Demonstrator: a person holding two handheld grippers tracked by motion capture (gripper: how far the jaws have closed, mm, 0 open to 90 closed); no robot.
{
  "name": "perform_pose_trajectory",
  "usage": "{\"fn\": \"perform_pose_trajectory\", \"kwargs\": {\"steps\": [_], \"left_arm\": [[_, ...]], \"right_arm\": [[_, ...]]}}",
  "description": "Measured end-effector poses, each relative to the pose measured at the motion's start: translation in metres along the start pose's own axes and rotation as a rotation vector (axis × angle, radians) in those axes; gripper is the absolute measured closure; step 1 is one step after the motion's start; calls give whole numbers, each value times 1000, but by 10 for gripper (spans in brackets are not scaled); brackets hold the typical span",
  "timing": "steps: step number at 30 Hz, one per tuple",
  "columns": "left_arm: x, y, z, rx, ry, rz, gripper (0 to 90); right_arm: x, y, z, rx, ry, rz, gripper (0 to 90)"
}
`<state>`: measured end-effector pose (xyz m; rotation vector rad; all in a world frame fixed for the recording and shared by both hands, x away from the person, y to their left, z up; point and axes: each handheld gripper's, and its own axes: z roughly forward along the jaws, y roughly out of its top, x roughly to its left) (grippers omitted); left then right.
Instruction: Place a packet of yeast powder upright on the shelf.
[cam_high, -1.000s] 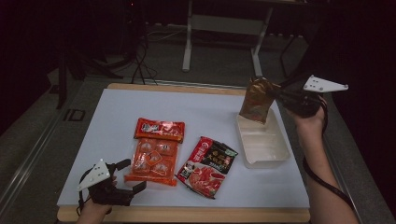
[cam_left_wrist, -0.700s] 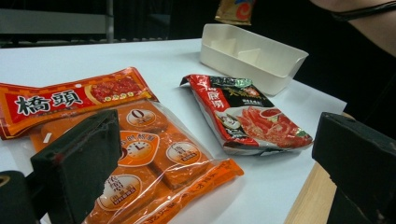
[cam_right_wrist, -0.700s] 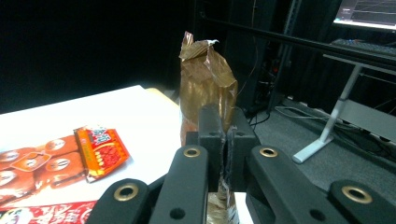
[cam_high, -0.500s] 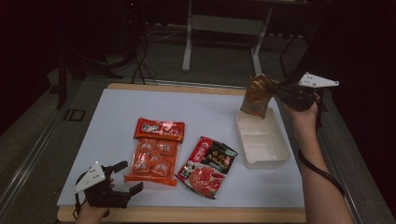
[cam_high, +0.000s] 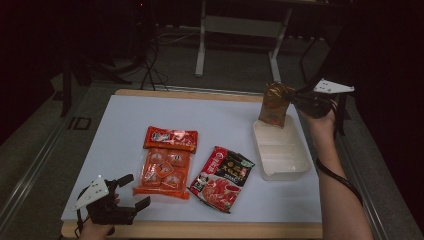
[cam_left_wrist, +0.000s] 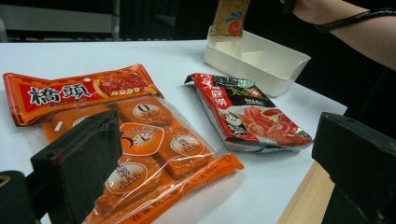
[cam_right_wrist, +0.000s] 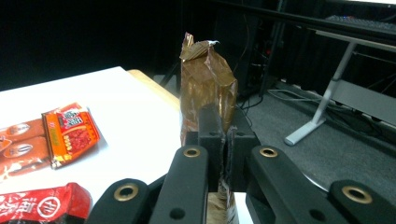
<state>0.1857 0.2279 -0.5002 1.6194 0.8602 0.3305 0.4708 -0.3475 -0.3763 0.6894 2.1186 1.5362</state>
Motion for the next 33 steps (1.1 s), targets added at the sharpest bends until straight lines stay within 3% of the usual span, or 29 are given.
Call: {"fn": "perform_pose_trajectory", "kwargs": {"steps": [9,15,24,33], "left_arm": [[1,-1,0,-6,-1,-11,24],[2,-1,0,-6,-1,-11,24],[2,-2,0,-9,-1,-14,24],[3,-2,1,-8,-2,-15,24]], "right_arm": [[-2,-11,10,7,9,33,877],[-4,-13,14,16,45,67,876],[-1,-16,21,22,79,79,875],[-2,-30,23,85,30,113,865]]}}
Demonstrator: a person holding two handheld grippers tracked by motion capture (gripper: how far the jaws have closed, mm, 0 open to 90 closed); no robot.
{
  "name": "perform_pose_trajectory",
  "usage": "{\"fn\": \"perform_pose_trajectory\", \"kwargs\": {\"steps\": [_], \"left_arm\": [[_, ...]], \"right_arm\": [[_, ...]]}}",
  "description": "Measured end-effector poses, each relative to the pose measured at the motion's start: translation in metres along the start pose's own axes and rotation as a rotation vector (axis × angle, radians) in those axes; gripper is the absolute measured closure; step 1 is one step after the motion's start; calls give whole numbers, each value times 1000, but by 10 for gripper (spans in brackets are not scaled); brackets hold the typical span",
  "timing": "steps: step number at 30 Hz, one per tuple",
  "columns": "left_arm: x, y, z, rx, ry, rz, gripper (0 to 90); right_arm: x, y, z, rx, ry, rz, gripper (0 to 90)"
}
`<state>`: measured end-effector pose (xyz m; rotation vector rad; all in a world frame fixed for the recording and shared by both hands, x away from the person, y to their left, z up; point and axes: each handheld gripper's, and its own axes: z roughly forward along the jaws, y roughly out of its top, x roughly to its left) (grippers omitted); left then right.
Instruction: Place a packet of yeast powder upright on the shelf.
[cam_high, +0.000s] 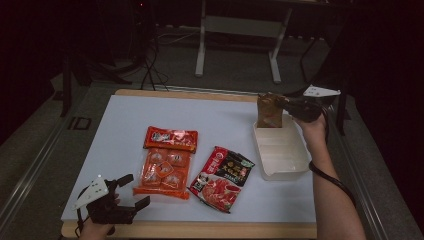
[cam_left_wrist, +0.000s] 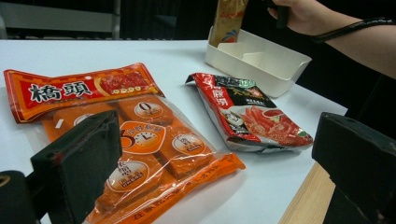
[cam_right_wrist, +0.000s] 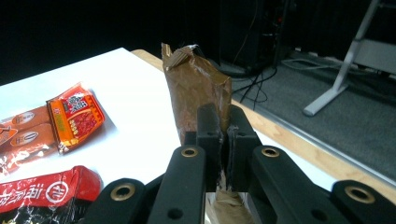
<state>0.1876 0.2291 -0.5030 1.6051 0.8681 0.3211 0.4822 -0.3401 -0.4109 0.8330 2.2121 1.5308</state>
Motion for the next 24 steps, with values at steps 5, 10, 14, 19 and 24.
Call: {"fn": "perform_pose_trajectory", "kwargs": {"steps": [5,10,14,19,24], "left_arm": [[-1,1,2,0,-2,3,24],[-1,1,3,3,-4,11,24],[-1,2,3,-4,-4,13,24],[-2,3,4,-2,-8,16,24],[-4,5,8,-6,-20,21,24]], "right_arm": [[-2,-9,1,53,-54,42,859],[-2,-10,-2,71,-96,58,816],[-1,-8,-8,61,-111,57,767],[2,-3,-23,18,-152,85,669],[11,3,-39,-2,-178,53,667]]}}
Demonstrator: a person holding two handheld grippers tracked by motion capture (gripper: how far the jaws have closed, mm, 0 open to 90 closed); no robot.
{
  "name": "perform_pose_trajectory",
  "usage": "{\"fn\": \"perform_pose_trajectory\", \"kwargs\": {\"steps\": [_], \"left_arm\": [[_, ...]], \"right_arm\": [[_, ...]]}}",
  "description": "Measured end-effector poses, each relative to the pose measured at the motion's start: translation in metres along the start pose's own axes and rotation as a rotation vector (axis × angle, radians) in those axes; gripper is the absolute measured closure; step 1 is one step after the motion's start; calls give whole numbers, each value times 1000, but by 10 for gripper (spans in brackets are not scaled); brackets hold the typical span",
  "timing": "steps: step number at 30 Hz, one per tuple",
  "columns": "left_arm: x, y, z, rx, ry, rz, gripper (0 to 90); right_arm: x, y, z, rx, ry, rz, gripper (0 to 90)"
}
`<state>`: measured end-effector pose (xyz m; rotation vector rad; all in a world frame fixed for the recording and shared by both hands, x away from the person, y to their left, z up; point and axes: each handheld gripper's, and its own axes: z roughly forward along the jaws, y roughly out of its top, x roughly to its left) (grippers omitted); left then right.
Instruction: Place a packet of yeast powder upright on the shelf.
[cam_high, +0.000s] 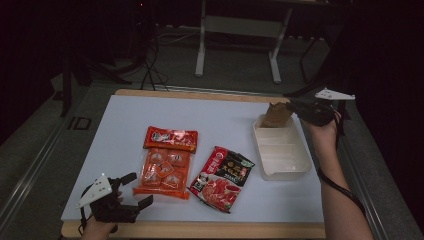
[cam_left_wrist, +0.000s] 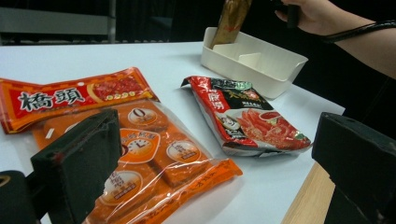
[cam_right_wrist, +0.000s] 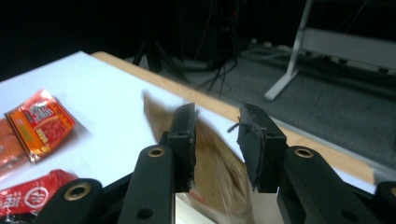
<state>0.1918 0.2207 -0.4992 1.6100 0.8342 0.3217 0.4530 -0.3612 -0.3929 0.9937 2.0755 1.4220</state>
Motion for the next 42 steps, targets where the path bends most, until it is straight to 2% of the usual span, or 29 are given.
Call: {"fn": "perform_pose_trajectory", "kwargs": {"steps": [3,9,12,13,15,18,22,24,25,27,28,32,35,37,42], "left_arm": [[0,1,2,-6,-15,-5,24],[-3,5,8,3,-23,19,24],[-5,6,11,24,-21,31,25],[-6,7,11,29,-21,38,25],[-8,8,13,44,-20,53,25],[-11,10,15,53,-20,89,37],[-16,13,18,69,-29,86,37],[-20,17,19,66,-37,92,37],[-22,19,21,75,-40,91,39],[-25,22,24,72,-47,99,43],[-27,23,25,81,-47,108,43],[-32,29,33,124,-67,90,58],[-34,34,41,169,-95,43,68],[-36,35,46,186,-102,44,68],[-39,35,59,229,-79,72,79]], "right_arm": [[6,6,-12,-34,6,4,652],[26,16,-28,-26,3,30,603],[33,18,-32,-21,25,50,589],[42,20,-37,-21,26,45,583],[50,20,-41,-21,28,45,562],[64,17,-48,-23,35,36,552],[85,9,-56,-36,60,32,527],[88,7,-58,-37,69,28,518],[99,3,-63,-49,70,16,482],[108,-2,-67,-54,76,21,437],[112,-4,-69,-58,73,13,414],[128,-12,-78,-89,70,-2,356],[139,-17,-85,-112,64,-13,281],[145,-21,-88,-113,53,-24,229],[155,-34,-93,-122,99,1,154]]}}
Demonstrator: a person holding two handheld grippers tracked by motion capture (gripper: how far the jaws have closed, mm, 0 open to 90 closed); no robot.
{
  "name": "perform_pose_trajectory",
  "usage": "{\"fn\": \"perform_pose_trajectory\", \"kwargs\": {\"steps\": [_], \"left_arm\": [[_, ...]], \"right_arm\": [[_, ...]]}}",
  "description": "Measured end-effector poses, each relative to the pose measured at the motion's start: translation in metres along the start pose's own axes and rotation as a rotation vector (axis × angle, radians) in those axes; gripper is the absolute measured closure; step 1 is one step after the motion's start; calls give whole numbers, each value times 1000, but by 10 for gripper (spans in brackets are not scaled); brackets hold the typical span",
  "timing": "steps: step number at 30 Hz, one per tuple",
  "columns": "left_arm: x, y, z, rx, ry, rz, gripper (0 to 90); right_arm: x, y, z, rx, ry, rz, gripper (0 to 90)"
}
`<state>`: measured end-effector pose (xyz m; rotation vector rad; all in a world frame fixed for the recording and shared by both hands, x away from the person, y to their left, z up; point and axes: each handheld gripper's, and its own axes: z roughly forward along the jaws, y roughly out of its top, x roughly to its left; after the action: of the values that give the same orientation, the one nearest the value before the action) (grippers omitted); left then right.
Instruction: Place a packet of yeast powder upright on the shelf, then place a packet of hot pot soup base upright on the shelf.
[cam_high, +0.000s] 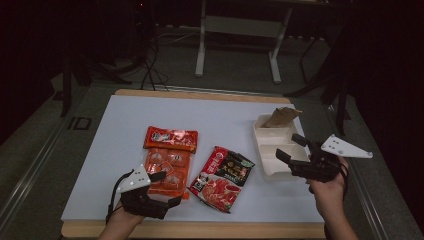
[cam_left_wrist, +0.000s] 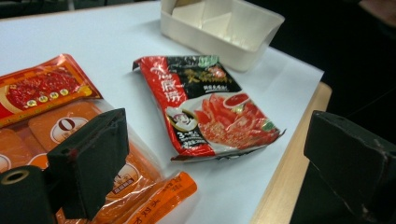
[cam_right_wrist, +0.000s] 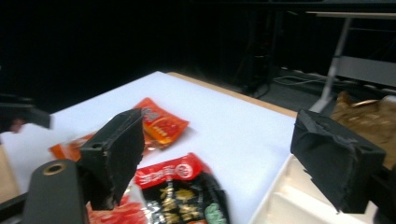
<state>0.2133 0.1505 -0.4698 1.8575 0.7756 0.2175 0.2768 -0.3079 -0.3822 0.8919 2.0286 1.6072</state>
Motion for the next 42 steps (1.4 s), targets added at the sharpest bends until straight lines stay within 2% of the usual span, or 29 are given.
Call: {"fn": "perform_pose_trajectory", "kwargs": {"steps": [3,5,6,8,10,11,12,14,15,16,17,18,19,21,22,23,24,30,34,39,42], "left_arm": [[1,1,4,-1,-11,6,99],[2,2,7,-9,2,10,136],[3,3,8,-2,-3,-2,138],[5,4,11,4,16,-4,157],[6,5,14,24,10,-7,164],[6,5,14,24,10,-7,229],[6,4,17,26,22,1,229],[6,4,21,33,13,2,367],[6,4,23,43,32,16,443],[6,3,25,53,31,26,489],[5,3,28,66,44,35,609],[4,3,32,79,76,61,682],[4,3,33,84,79,64,798],[3,4,39,103,129,81,873],[4,5,41,111,127,83,898],[4,5,41,111,127,83,900],[5,5,48,148,143,90,900],[9,2,69,238,161,105,900],[18,-1,81,285,162,70,900],[22,-2,91,334,178,55,900],[21,-3,99,360,166,51,900]], "right_arm": [[7,-8,-3,-15,19,13,138],[12,-13,-4,-17,42,20,137],[15,-14,-5,-19,50,22,137],[20,-17,-7,-27,66,24,137],[25,-19,-10,-31,69,22,141],[25,-19,-10,-31,69,22,141],[27,-21,-11,-39,72,25,146],[34,-28,-15,-53,80,48,146],[36,-30,-16,-50,79,44,146],[39,-32,-17,-50,78,35,146],[41,-33,-17,-47,78,27,146],[42,-34,-18,-47,75,22,146],[43,-35,-20,-46,80,19,146],[43,-35,-21,-48,74,18,147],[42,-36,-22,-51,82,24,147],[42,-36,-22,-51,82,24,147],[41,-37,-22,-53,76,28,150],[39,-43,-23,-38,76,37,151],[40,-48,-23,-24,78,44,151],[40,-48,-23,-17,77,34,151],[40,-49,-22,-13,72,32,151]]}}
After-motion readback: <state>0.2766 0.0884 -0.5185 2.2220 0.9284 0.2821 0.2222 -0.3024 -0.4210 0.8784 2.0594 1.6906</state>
